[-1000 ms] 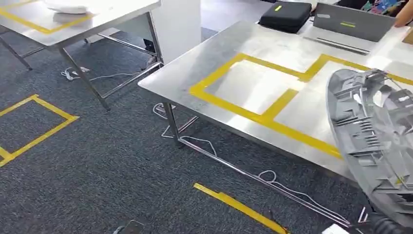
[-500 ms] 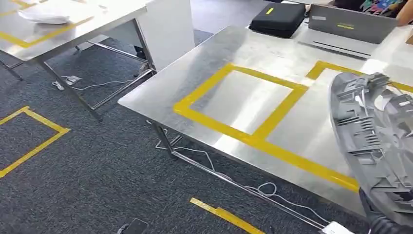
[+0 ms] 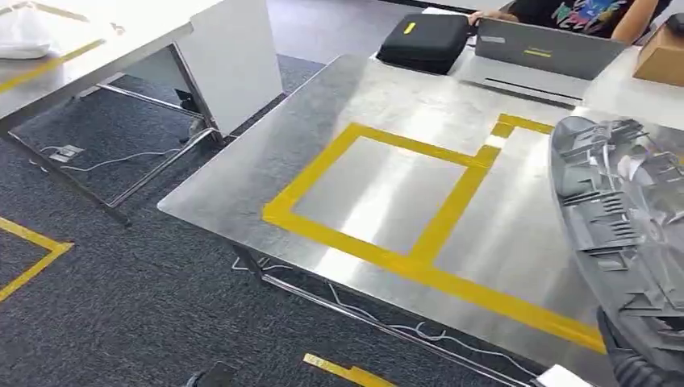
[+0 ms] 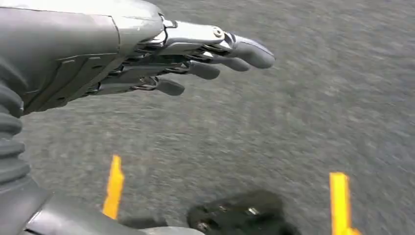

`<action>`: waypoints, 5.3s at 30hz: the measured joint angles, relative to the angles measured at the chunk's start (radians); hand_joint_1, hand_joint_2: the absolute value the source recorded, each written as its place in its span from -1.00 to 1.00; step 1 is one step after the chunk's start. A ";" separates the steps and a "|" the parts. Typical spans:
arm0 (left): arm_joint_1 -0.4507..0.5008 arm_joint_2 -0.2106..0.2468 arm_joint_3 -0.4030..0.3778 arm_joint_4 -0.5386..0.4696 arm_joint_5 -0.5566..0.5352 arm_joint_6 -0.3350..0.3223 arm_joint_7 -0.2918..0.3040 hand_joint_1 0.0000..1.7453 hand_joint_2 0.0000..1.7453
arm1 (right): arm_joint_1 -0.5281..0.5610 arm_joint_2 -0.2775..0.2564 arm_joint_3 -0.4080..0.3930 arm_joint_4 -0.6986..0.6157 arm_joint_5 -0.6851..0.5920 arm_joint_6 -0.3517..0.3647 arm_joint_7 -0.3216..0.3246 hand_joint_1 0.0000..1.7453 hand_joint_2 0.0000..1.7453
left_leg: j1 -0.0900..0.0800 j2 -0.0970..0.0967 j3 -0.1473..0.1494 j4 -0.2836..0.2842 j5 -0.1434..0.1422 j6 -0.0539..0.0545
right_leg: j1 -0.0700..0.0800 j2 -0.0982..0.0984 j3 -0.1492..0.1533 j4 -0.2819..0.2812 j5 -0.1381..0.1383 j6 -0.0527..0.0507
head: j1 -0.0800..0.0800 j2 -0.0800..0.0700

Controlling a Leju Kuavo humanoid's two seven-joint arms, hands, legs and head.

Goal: Take the parts from the cabinet and place them on the table.

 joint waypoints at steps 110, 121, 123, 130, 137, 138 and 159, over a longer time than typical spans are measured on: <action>-0.036 0.002 0.046 -0.007 -0.245 0.005 0.189 -1.00 -1.00 | -0.253 -0.590 0.241 0.509 -0.098 0.561 0.565 -1.00 1.00 | -0.002 0.001 0.042 0.004 -0.032 -0.017 | 0.003 0.019 0.006 -0.177 0.195 -0.012 | -0.008 0.000; -0.017 0.004 0.102 -0.007 -0.224 0.007 0.159 -1.00 -1.00 | -0.130 -0.516 0.255 0.347 -0.549 0.641 0.382 -1.00 1.00 | -0.002 0.001 0.041 0.004 -0.032 -0.017 | 0.003 0.018 0.004 -0.177 0.194 -0.012 | -0.008 0.000; -0.016 0.004 0.112 -0.007 -0.221 0.007 0.154 -1.00 -1.00 | -0.110 -0.493 0.253 0.330 -0.549 0.610 0.338 -1.00 1.00 | -0.002 0.001 0.042 0.004 -0.032 -0.017 | 0.003 0.018 -0.001 -0.177 0.194 -0.012 | -0.008 0.000; -0.005 0.001 0.149 -0.006 -0.195 0.002 0.098 -1.00 -1.00 | 0.002 -0.338 0.228 0.230 -0.465 0.375 0.158 -1.00 1.00 | -0.005 0.001 0.041 0.008 -0.036 -0.013 | 0.000 0.018 0.006 -0.180 0.195 -0.009 | -0.008 0.000; 0.003 -0.007 0.185 -0.006 -0.184 -0.010 0.066 -1.00 -1.00 | 0.040 -0.156 0.105 0.225 -0.465 0.308 0.032 -1.00 1.00 | 0.007 0.011 0.056 -0.030 -0.016 0.006 | 0.002 0.002 -0.046 -0.074 0.115 0.005 | 0.000 0.000; 0.006 -0.008 0.187 -0.006 -0.184 -0.010 0.066 -1.00 -1.00 | 0.040 -0.145 0.095 0.226 -0.466 0.309 0.031 -1.00 1.00 | 0.006 0.014 0.056 -0.030 -0.014 0.006 | -0.001 -0.001 -0.076 -0.007 0.078 0.008 | -0.001 0.000; 0.019 -0.019 0.225 -0.006 -0.194 0.000 0.058 -1.00 -1.00 | -0.083 -0.025 -0.314 0.544 -0.564 0.002 0.103 -1.00 1.00 | 0.007 0.014 0.127 0.059 -0.106 -0.020 | 0.010 -0.002 -0.056 -0.194 0.267 -0.037 | -0.003 0.000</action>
